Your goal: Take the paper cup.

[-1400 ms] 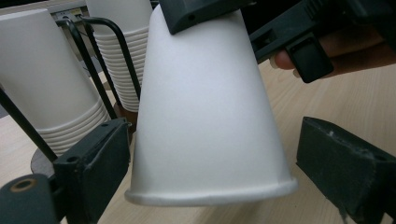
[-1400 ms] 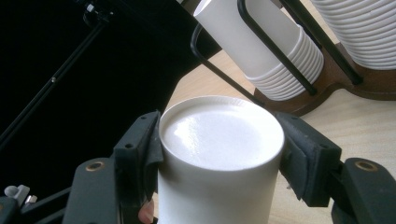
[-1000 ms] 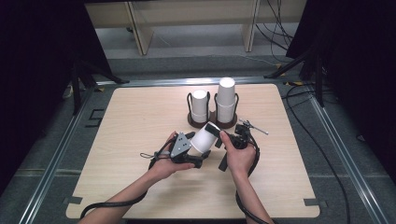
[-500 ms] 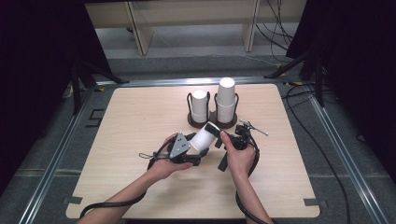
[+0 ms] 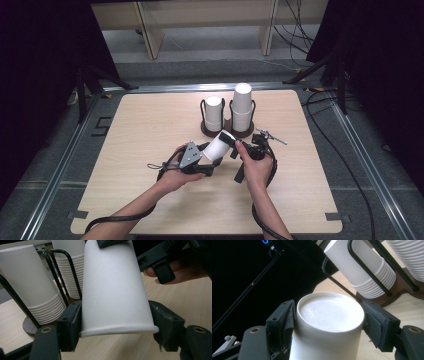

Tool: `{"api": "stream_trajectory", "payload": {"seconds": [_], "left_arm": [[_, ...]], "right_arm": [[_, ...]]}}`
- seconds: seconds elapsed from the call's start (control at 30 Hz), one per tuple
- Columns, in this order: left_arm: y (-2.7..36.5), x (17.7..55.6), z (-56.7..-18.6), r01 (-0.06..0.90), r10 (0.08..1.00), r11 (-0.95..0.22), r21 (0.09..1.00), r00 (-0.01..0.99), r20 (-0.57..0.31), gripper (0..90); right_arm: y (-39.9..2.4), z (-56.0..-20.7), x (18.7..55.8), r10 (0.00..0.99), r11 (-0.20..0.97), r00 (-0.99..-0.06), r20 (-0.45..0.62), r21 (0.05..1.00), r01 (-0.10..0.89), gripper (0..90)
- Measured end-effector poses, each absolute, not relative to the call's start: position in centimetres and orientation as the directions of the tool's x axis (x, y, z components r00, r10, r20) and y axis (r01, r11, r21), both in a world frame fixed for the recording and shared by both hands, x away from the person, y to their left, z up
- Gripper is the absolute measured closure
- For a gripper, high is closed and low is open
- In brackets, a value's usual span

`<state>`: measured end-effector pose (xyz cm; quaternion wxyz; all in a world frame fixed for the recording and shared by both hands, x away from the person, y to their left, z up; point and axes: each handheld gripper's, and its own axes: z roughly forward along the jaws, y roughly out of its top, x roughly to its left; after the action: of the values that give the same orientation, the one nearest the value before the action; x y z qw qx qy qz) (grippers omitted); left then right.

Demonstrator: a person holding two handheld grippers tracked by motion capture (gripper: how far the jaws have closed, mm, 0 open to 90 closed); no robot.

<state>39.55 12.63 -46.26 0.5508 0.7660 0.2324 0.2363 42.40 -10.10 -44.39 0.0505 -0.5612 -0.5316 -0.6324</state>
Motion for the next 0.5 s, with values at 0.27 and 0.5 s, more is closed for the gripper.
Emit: {"api": "stream_trajectory", "payload": {"seconds": [0.27,0.5], "left_arm": [[12.71,39.54,-46.25,0.098,0.604,-0.276,0.956,0.792,0.093,32.2],[13.12,39.44,-46.17,0.116,0.589,-0.289,0.95,0.804,0.081,32.2]], "right_arm": [[-10.38,-44.07,42.38,0.51,-0.461,-0.354,0.784,0.596,0.657,28.8],[-10.96,-43.43,42.49,0.526,-0.467,-0.389,0.757,0.639,0.611,28.4]]}}
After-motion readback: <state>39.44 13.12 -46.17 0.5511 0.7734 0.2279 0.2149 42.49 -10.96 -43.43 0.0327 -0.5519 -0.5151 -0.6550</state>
